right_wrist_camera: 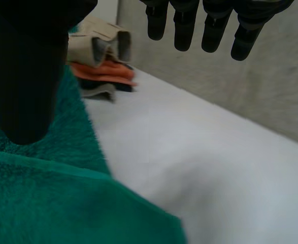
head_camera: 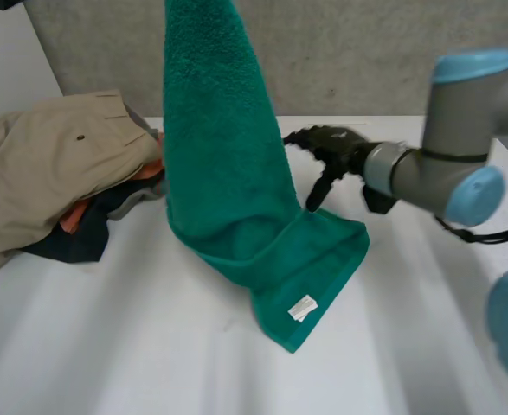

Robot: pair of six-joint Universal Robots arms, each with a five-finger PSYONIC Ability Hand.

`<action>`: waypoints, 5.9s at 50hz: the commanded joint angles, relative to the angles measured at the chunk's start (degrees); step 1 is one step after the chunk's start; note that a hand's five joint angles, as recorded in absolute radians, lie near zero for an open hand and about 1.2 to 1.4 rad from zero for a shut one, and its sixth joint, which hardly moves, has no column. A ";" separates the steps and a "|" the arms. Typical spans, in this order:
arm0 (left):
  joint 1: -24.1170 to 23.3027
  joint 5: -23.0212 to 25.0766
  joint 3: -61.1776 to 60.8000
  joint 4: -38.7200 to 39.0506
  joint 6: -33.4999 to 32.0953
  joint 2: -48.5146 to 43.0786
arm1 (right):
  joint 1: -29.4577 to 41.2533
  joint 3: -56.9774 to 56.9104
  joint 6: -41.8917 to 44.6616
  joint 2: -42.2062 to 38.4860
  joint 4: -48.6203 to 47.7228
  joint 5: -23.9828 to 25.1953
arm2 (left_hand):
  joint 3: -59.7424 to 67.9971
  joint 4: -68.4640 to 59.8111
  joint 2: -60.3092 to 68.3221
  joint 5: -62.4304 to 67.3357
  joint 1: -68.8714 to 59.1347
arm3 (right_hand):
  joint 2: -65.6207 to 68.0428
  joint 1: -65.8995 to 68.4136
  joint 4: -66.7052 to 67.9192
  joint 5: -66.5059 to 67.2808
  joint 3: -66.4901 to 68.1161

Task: Fold the laundry.

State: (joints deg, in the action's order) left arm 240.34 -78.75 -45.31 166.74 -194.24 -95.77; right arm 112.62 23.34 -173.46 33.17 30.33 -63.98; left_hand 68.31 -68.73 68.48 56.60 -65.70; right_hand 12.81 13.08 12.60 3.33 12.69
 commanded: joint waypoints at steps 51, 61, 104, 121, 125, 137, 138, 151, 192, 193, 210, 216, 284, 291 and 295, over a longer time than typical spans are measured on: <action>11.74 -3.34 -22.01 5.18 -0.52 -16.92 | -2.76 41.45 19.12 27.91 -6.25 -14.51 | 11.69 -11.27 11.52 13.40 -14.30 | 12.17 11.91 12.38 11.65 12.29; 9.45 -1.94 -25.26 5.53 -0.88 -5.05 | -3.81 26.51 23.43 20.99 -7.21 -15.39 | 11.69 -11.27 11.52 13.40 -14.30 | 8.12 7.86 8.33 7.60 8.24; 9.80 2.46 -19.91 10.89 -3.69 7.70 | 6.30 5.85 27.91 -1.79 5.62 1.58 | 11.69 -11.27 11.52 13.40 -14.30 | 67.18 66.92 67.40 66.67 67.30; 13.67 -2.55 -16.74 10.98 -1.23 3.14 | -6.27 4.93 -5.23 18.59 -24.51 -16.18 | 11.69 -11.27 11.52 13.40 -14.30 | 67.19 66.92 67.40 66.67 67.31; 13.84 -3.87 -17.97 10.98 -0.88 0.76 | -7.50 19.43 -1.10 25.71 -29.44 -13.11 | 11.69 -11.27 11.52 13.40 -14.30 | 67.19 66.92 67.40 66.67 67.31; 13.14 -4.13 -29.57 11.68 -1.23 -13.38 | -8.64 53.37 11.82 30.12 -35.16 -8.27 | 11.69 -11.27 11.52 13.40 -14.30 | 67.19 66.92 67.40 66.67 67.31; 12.62 -4.31 -30.36 11.77 -1.32 -16.17 | -8.56 55.39 13.83 28.55 -35.16 -8.01 | 11.69 -11.27 11.52 13.40 -14.30 | 67.19 66.92 67.40 66.67 67.31; 14.02 -4.58 -30.54 9.13 -3.87 -20.43 | -10.22 48.66 18.34 25.89 -19.98 -8.97 | 11.69 -11.27 11.52 13.40 -14.30 | 20.93 20.66 21.14 20.41 21.05; 15.69 -1.94 -33.88 9.40 -5.89 -18.31 | -9.08 14.55 52.61 -0.47 -3.87 -6.77 | 11.69 -11.27 11.52 13.40 -14.30 | 62.99 62.73 63.20 62.47 63.11; 15.69 -1.94 -33.88 9.31 -6.06 -18.23 | -9.26 14.11 52.43 -0.39 -3.87 -6.95 | 11.69 -11.27 11.52 13.40 -14.30 | 67.14 66.88 67.36 66.63 67.26; 15.43 -1.85 -38.28 2.27 -16.61 -11.99 | -17.18 33.87 51.84 18.51 -3.48 -5.29 | 11.69 -11.27 11.52 13.40 -14.30 | 38.85 38.59 39.07 38.34 38.97; 14.72 -2.29 -35.47 3.42 -15.91 -12.69 | -13.57 33.70 41.46 17.46 -14.41 -4.23 | 11.69 -11.27 11.52 13.40 -14.30 | 16.70 16.43 16.91 16.18 16.82; 15.52 -3.78 -28.17 1.13 -10.20 -12.16 | -10.05 18.33 44.70 1.91 -2.82 -0.89 | 11.69 -11.27 11.52 13.40 -14.30 | 32.17 31.90 32.38 31.65 32.29; 15.25 -3.78 -27.73 1.13 -10.20 -12.42 | -9.08 13.14 44.26 -2.23 -2.90 -0.97 | 11.69 -11.27 11.52 13.40 -14.30 | 34.36 34.10 34.57 33.84 34.48; 15.08 -3.78 -27.46 1.22 -10.20 -12.42 | -8.56 10.50 44.17 -4.51 -2.82 -1.32 | 11.69 -11.27 11.52 13.40 -14.30 | 35.37 35.11 35.58 34.85 35.49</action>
State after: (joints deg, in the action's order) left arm 255.65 -82.55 -73.07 167.87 -204.35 -108.10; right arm 103.37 37.51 -129.09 31.74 27.56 -64.94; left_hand 68.31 -68.74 68.48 56.60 -65.70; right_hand 40.57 40.88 40.80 30.84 40.83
